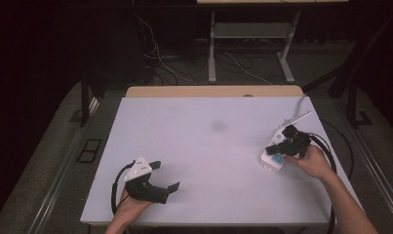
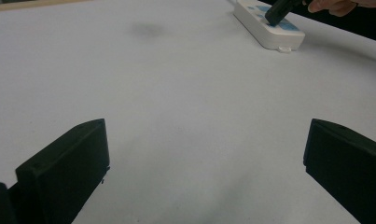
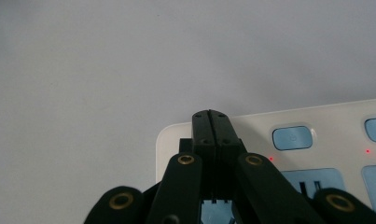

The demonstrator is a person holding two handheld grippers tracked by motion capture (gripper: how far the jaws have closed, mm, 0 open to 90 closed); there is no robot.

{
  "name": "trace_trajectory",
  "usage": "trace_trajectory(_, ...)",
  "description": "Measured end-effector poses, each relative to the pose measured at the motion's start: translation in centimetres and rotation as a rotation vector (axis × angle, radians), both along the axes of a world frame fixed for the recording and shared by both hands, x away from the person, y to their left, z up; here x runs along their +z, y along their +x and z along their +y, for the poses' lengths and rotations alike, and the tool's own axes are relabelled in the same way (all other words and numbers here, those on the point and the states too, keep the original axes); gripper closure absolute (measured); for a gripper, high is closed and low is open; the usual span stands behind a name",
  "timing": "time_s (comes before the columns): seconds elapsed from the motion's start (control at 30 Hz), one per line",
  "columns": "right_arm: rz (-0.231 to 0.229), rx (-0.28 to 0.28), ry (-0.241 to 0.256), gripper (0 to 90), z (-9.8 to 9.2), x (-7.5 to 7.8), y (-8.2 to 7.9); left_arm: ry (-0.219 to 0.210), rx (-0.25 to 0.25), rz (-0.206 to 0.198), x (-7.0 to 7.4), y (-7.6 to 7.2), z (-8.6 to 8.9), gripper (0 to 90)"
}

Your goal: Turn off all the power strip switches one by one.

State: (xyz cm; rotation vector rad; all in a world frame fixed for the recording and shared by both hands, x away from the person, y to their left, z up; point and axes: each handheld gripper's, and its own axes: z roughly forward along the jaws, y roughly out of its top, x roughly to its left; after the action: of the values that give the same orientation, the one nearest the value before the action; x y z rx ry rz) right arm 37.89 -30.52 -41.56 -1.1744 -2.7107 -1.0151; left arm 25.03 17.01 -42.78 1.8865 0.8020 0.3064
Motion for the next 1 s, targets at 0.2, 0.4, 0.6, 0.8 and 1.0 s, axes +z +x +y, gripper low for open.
trace_trajectory(0.2, -0.011, 0.002, -0.007, 90.0, 0.11, -0.05, -0.11, 0.001, 0.001, -0.001, 0.0, -0.01, -0.01, 0.0)
trace_trajectory(0.4, -0.013, 0.002, -0.014, 90.0, 0.16, 0.0, -0.14, 0.002, 0.001, -0.001, -0.03, 0.07, 0.05, 0.0)
trace_trajectory(0.6, -0.02, 0.006, -0.018, 90.0, 0.23, 0.04, -0.17, 0.002, -0.001, -0.001, -0.05, 0.09, 0.03, 0.0)
trace_trajectory(0.8, -0.008, -0.002, -0.007, 90.0, 0.15, 0.01, -0.09, 0.002, 0.002, -0.003, 0.0, 0.09, 0.11, 0.0)
trace_trajectory(1.0, -0.004, -0.005, -0.012, 90.0, 0.18, 0.07, -0.07, 0.001, 0.001, -0.002, 0.0, 0.12, 0.1, 0.0)
